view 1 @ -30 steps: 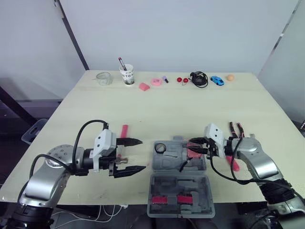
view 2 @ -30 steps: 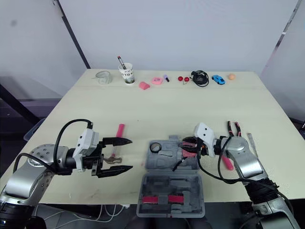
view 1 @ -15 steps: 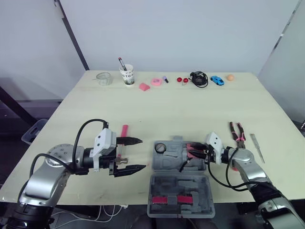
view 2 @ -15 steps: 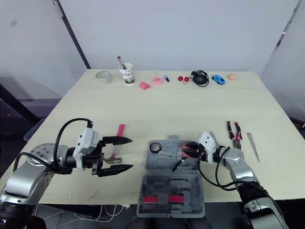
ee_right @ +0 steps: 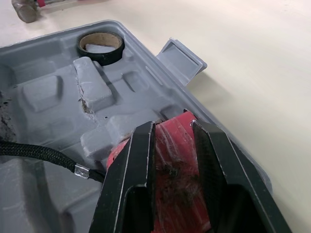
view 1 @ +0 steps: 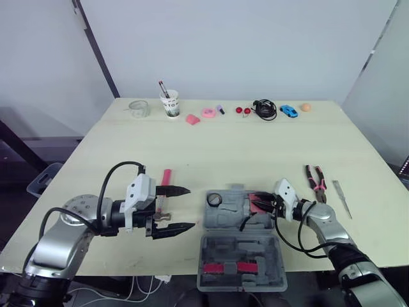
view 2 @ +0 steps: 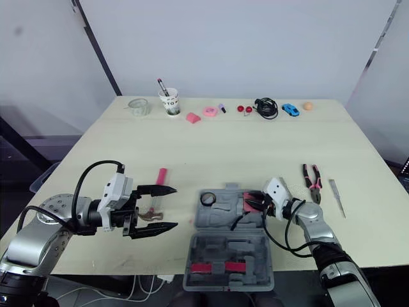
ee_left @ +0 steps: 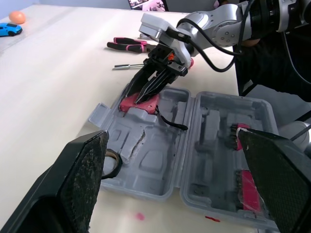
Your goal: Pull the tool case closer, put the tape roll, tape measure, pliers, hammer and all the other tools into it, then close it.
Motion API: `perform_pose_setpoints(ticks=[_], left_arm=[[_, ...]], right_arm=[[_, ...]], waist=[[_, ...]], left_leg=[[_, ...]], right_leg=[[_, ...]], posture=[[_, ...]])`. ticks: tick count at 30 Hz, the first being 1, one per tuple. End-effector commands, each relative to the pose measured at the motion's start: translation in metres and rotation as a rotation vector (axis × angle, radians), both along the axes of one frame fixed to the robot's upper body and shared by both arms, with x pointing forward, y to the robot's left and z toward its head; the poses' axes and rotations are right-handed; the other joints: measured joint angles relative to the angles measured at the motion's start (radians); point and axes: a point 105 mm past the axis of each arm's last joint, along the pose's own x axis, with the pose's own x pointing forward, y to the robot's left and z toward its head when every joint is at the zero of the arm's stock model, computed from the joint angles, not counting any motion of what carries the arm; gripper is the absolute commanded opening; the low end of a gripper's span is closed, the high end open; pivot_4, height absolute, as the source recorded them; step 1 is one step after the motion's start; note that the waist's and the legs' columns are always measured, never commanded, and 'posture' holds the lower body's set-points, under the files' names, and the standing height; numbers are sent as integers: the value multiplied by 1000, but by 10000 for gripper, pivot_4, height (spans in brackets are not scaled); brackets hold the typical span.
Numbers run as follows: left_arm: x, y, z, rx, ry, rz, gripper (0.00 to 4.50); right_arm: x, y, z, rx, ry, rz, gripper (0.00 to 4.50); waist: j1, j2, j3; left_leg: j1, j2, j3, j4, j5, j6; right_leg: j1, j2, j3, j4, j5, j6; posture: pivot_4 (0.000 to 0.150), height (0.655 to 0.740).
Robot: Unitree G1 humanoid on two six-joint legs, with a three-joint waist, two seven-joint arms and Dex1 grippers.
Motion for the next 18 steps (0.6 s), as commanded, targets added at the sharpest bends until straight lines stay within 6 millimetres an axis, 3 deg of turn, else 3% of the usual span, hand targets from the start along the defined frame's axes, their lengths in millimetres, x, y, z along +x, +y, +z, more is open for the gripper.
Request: perform_pose_setpoints(ticks=[1, 6, 10, 14, 18], left_arm=[[2, 2, 5, -21, -28, 29, 45000], [6, 12, 0, -74, -20, 128, 45000], [10, 23, -4, -112, -24, 228, 45000], [10, 36, -11, -137, -19, 332, 45000], [5, 50, -21, -142, -11, 421, 45000]], right_arm=[[-9, -7, -13, -36, 33, -17, 12478], [2, -9, 39, 58, -146, -56, 12478], [-2, -15, 78, 112, -247, -90, 12478], [-13, -34, 97, 159, -300, -173, 12478], [-29, -60, 96, 164, -293, -261, 12478]], waist=[[0, 0, 0], [-1, 4, 3], [-1, 7, 9], [1, 6, 9], [3, 6, 9]], left_leg=[[0, 0, 0, 0, 0, 0], [-2, 0, 2, -1, 0, 0], [-3, 0, 3, -1, 0, 0], [-3, 0, 3, -1, 0, 0], [-4, 0, 4, -2, 0, 0]], right_leg=[[0, 0, 0, 0, 0, 0], [-2, 0, 2, 0, 0, 0], [-4, 0, 3, 0, 0, 0], [-4, 0, 3, 0, 0, 0], [-4, -1, 3, -2, 0, 0]], posture=[[1500, 7400], [1500, 7400], [1500, 7400], [1500, 7400], [1500, 7400]])
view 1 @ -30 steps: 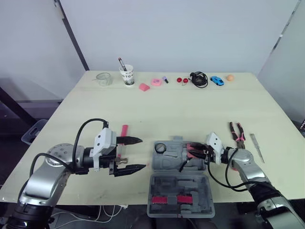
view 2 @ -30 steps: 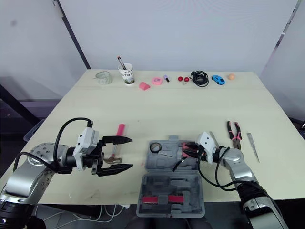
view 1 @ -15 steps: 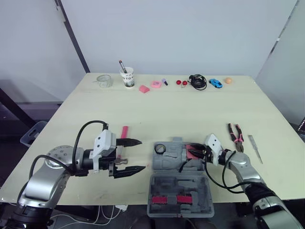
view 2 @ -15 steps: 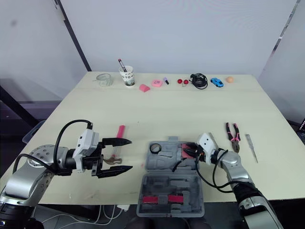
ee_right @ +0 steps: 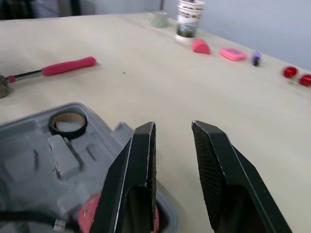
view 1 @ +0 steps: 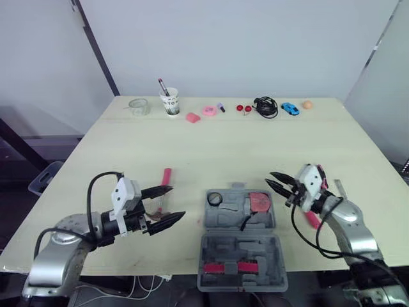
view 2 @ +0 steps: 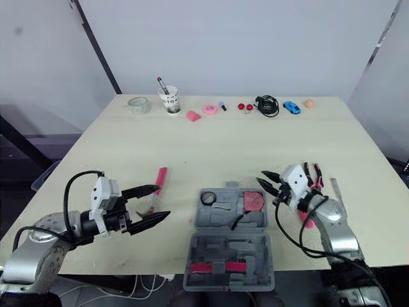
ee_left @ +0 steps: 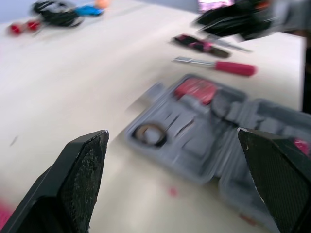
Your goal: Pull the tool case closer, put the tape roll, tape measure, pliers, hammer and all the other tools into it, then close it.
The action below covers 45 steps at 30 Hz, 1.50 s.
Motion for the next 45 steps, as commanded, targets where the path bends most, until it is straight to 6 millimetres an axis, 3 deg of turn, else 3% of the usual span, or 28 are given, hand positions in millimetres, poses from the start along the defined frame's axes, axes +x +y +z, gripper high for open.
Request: perform_pose_setpoints(ticks=[1, 6, 11, 12, 15, 22, 27, 39, 45], left_arm=[[-2, 14, 3, 9, -49, 77, 45000], [-8, 34, -10, 2, -38, 198, 45000], [-15, 55, -21, 4, -29, 306, 45000], [-16, 58, -23, 5, -28, 320, 45000], [-29, 78, -38, 1, 12, 421, 45000], [-55, 98, -58, -4, 67, 535, 45000], [-60, 98, -63, 3, 79, 539, 45000], [-34, 82, -41, 17, 2, 425, 45000], [-19, 50, -20, 43, -42, 217, 45000]], right_arm=[[-11, -25, 15, 33, -40, -82, 12478], [-35, -65, 2, 32, -5, -221, 12478], [-62, -90, -12, 32, 46, -306, 28380], [-66, -93, -13, 33, 53, -319, 34528], [-96, -113, -28, 49, 112, -420, 44471], [-140, -135, -46, 79, 182, -579, 44471], [-149, -135, -53, 100, 197, -604, 44471], [-126, -127, -47, 89, 184, -576, 44471], [-91, -117, -28, 101, 155, -596, 44471]], waist=[[-1, 0, 0], [-1, -1, 0], [-2, -1, 1], [-3, -1, 1], [-4, -1, 1], [-2, -4, -1], [-3, -6, -3], [0, -7, -4], [-2, -7, -4]], left_leg=[[0, 0, 0, 0, 0, 0], [0, 0, 2, 0, 0, 0], [0, 0, 2, -1, 0, 0], [1, 1, 2, -1, 0, 0], [1, 1, 2, -2, 0, 0], [1, 3, 2, -11, 0, 0], [1, 2, 3, -14, -3, -4], [-4, 0, 3, -14, 0, 0], [-6, 0, 4, -14, 0, 0]], right_leg=[[0, 0, 0, 0, 0, 0], [0, -1, 1, -2, 0, 0], [0, -1, 1, -4, 0, 0], [0, -1, 1, -4, 0, 0], [0, -1, 2, -4, 0, 0], [-4, -7, 3, -13, 0, 0], [-5, -16, 1, -13, 0, 0], [-10, -12, 0, -13, 0, 0], [-11, -12, 0, -12, 0, 0]], posture=[[1500, 7400], [1500, 7400], [1500, 7400], [1500, 7400], [1500, 7400], [1500, 7400], [1500, 7400], [1500, 7400], [1500, 7400]])
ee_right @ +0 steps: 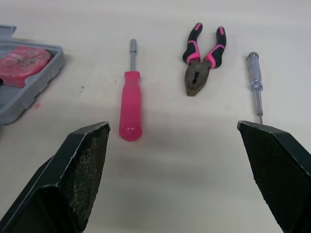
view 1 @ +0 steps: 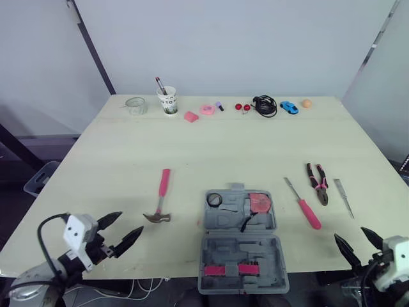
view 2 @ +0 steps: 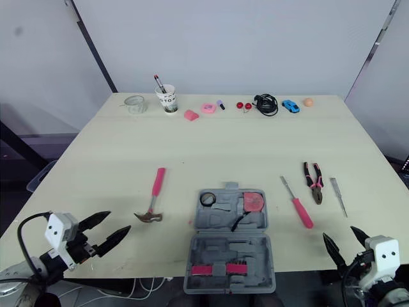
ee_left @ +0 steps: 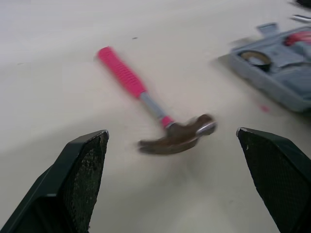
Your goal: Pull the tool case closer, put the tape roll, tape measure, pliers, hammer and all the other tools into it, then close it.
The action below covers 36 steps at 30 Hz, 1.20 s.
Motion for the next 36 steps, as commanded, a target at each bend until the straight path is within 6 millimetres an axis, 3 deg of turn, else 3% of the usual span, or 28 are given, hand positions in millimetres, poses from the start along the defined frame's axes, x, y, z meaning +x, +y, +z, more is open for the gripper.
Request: perform_pose_setpoints(ticks=[1, 12, 18, 27, 33, 36], left_arm=[[6, -22, 19, 54, -46, -160, 45000], [22, -67, 52, 82, -86, -487, 45000], [24, -94, 72, 91, -105, -657, 45000], [19, -125, 98, 75, -140, -787, 45000], [16, -130, 105, 80, -142, -810, 45000], [15, -132, 109, 76, -145, -819, 45000]], right_arm=[[22, 5, 23, -29, -52, -8, 44471], [72, 4, 31, -41, 9, -17, 44471], [107, 5, 19, -45, 97, -29, 44471], [136, 5, 4, -2, 152, -77, 44471], [142, 3, -17, 21, 228, -106, 44471], [146, 1, -18, 18, 220, -117, 44471]], waist=[[0, 0, 0], [1, 1, 0], [-1, 1, 0], [0, 2, 0], [-2, 2, 0], [-3, 2, 0]], left_leg=[[0, 0, 0, 0, 0, 0], [-2, -3, 2, 1, 0, 0], [-2, -3, 2, 2, 0, 0], [-5, -2, 0, 2, 0, 0], [-4, -2, 0, 2, 1, 0], [-4, -2, 0, 2, 1, 0]], right_leg=[[0, 0, 0, 0, 0, 0], [0, 3, -3, 0, 0, 0], [0, 5, -2, 1, 1, 1], [0, 8, -2, 1, 3, 5], [0, 9, -1, 1, 3, 6], [0, 9, -1, 1, 3, 6]], posture=[[1500, 7400], [1500, 7400], [1500, 7400], [1500, 7400], [1500, 7400], [1500, 7400]])
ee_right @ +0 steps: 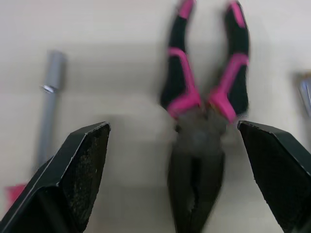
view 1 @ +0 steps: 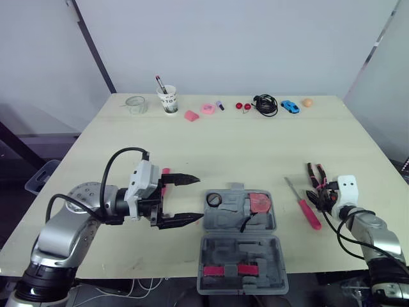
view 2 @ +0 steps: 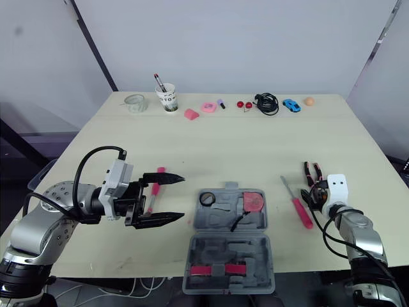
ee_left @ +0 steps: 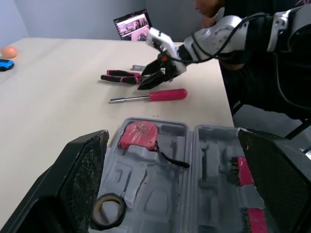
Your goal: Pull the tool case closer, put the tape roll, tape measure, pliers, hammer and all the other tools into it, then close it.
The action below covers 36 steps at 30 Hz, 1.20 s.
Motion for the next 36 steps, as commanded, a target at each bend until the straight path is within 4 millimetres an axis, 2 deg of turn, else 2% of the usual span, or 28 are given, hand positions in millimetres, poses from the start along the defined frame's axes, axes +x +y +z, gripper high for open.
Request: perform_pose_setpoints(ticks=[1, 4, 7, 9, 14, 24, 31, 36], left_arm=[[-5, -7, 15, -8, -44, -39, 45000], [-4, -10, 18, -16, -50, -50, 45000], [-4, -11, 18, -15, -49, -53, 45000], [-3, -10, 17, -11, -50, -53, 45000], [-3, -10, 16, -12, -53, -48, 45000], [-3, -4, 12, -15, -50, -34, 45000], [0, 5, 6, -14, -33, -31, 45000], [-2, 15, 1, 12, -4, -65, 45000]], right_arm=[[7, -5, 6, -10, -35, -19, 41980], [12, -3, 6, -20, -44, -10, 31820], [14, -2, 3, -49, -40, 1, 16510], [14, -1, 2, -56, -41, 5, 9350], [15, -1, 7, -56, -63, -12, 9584], [2, -6, 57, -136, -180, 80, 9584], [-27, 32, 97, -218, -214, 406, 9584], [-38, 70, 107, -266, -173, 643, 9584]], waist=[[-1, 0, 0], [-1, 0, 0], [-5, 0, 0], [-10, 0, 0], [-18, 0, 0], [-18, 2, 1], [-18, 4, 2], [-17, 4, 2]], left_leg=[[0, 0, 0, 0, 0, 0], [0, 0, 0, 1, 0, 0], [0, 0, 0, 1, 0, 0], [0, 0, 0, 1, 0, 0], [0, 0, 0, 1, 0, 0], [0, 0, 0, 1, 0, 0], [0, 1, -1, 1, 0, 0], [0, 1, -1, 2, 0, 0]], right_leg=[[0, 0, 0, 0, 0, 0], [0, 0, 0, 0, 0, 0], [0, 1, 1, 0, 0, 0], [0, 1, 1, 0, 0, 0], [0, 1, 1, 1, 0, 0], [0, 1, 1, 1, 0, 1], [0, 2, 1, 1, 0, 1], [0, 2, 1, 1, 0, 1]], posture=[[1500, 7400], [1500, 7400], [1500, 7400], [1500, 7400], [1500, 7400], [1500, 7400], [1500, 7400], [1500, 7400]])
